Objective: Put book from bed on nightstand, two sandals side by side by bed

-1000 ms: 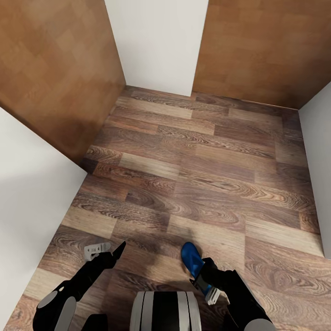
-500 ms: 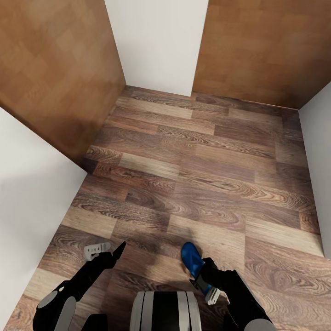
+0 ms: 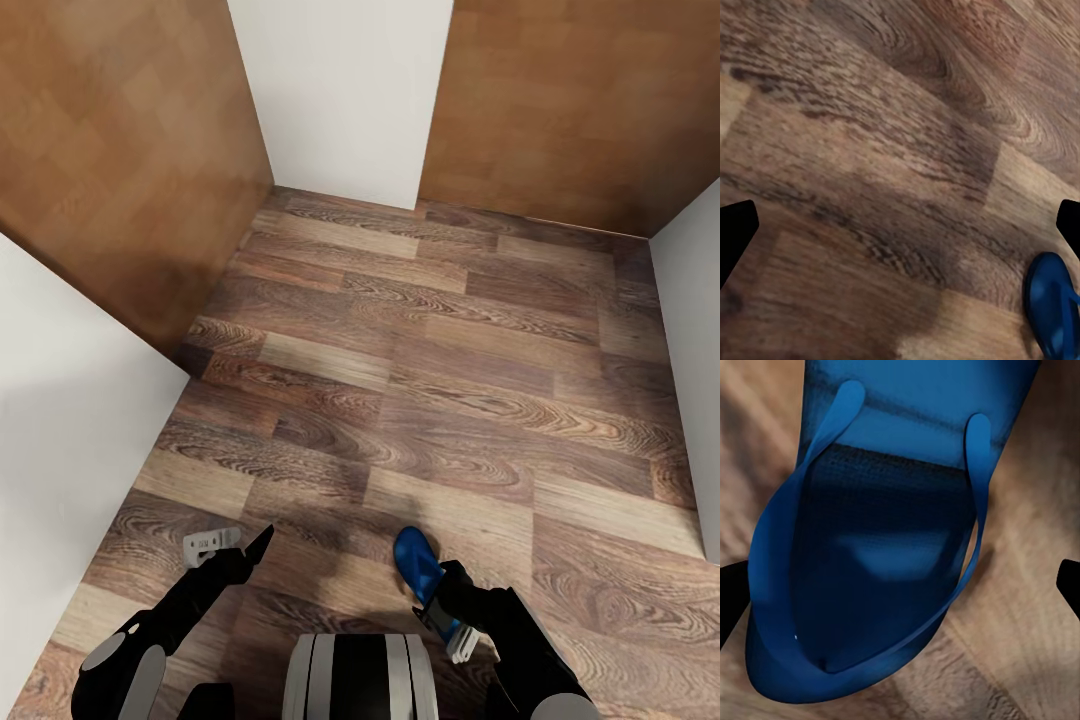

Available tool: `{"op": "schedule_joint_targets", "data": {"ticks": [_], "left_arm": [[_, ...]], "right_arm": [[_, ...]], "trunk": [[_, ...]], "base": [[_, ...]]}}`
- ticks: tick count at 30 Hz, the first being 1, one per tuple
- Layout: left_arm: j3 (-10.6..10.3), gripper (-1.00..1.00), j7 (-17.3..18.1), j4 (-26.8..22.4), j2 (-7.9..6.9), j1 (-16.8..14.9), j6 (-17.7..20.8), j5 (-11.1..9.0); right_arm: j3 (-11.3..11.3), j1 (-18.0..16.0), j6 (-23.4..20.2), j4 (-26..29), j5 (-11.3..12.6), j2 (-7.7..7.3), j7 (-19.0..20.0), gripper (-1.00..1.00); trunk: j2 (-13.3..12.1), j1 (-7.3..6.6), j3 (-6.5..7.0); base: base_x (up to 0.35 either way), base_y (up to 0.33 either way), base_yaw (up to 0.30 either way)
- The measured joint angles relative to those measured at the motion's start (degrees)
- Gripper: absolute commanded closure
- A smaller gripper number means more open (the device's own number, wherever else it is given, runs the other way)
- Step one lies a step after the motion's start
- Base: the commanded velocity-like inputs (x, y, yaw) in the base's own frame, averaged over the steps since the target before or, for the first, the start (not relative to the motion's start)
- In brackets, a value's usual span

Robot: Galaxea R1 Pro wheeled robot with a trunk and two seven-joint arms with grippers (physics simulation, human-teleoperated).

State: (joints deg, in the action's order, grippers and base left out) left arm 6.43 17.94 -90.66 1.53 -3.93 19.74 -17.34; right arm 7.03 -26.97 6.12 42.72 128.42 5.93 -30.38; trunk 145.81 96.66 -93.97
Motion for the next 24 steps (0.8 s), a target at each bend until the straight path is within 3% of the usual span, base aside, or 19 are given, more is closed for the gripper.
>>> {"op": "schedule_joint_targets", "data": {"ticks": [24], "left_arm": [[0.0, -1.0, 0.0, 0.0, 0.0, 0.0, 0.0, 0.0]], "right_arm": [[0.0, 0.0, -0.1, 0.0, 0.0, 0.0, 0.0, -1.0]], "trunk": [[0.0, 0.0, 0.0]], "base": [[0.0, 0.0, 0.0]]}}
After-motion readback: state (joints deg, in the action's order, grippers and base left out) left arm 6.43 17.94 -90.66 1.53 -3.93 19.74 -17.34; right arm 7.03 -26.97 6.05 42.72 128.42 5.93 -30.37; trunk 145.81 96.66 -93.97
